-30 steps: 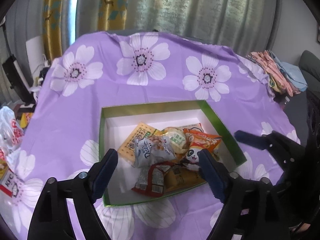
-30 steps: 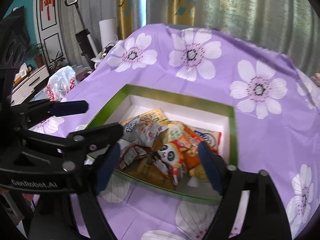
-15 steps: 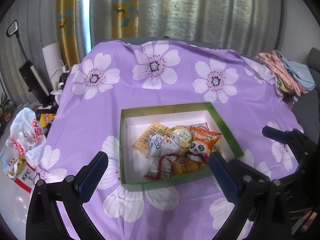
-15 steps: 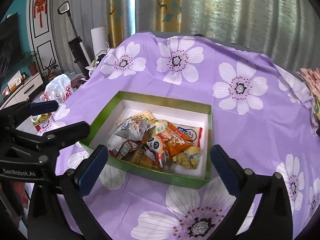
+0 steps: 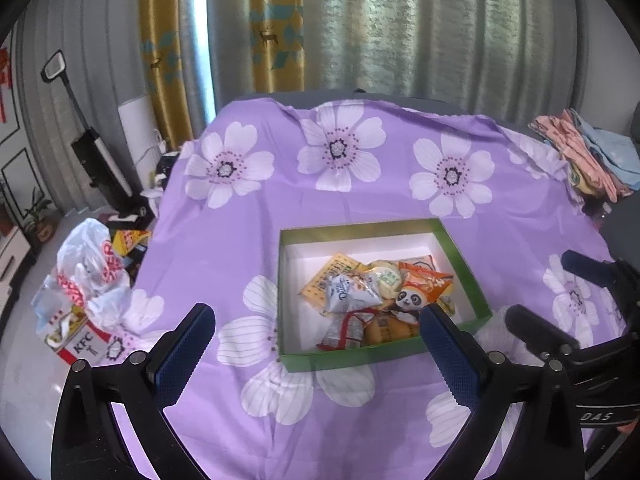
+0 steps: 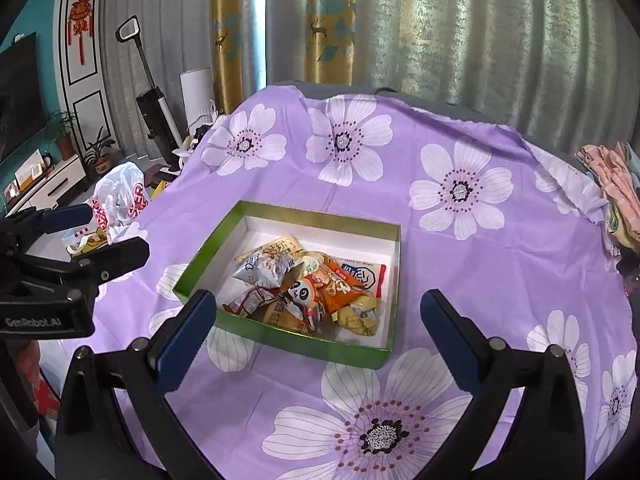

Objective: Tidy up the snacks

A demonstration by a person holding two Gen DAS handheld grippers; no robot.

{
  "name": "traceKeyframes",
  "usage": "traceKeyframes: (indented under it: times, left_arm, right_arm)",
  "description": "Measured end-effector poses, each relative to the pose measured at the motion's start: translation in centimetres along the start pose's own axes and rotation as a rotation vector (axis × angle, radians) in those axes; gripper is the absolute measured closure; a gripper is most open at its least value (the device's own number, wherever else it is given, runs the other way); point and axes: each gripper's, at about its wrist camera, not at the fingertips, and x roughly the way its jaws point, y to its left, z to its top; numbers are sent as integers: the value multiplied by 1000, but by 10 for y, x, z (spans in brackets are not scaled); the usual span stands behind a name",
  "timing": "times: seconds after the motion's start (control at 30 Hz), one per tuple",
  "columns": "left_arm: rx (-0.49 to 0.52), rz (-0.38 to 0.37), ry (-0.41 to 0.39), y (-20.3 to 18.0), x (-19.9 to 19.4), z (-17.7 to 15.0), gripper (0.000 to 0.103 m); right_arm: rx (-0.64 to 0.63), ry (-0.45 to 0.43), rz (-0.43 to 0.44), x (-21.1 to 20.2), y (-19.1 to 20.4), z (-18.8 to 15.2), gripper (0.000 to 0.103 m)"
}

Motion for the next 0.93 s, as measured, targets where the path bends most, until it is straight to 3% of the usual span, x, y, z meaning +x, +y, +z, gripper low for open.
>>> traceKeyframes:
  times: [0.3,0.93]
  left_arm:
    - [5,8,-10,1,-4,1,2]
    - [-18,16,-27,6,7,8,2]
  right_arm:
    - [-7,-26,11,-15,6,5,0]
    - [-1,-17,22,-3,8,9,0]
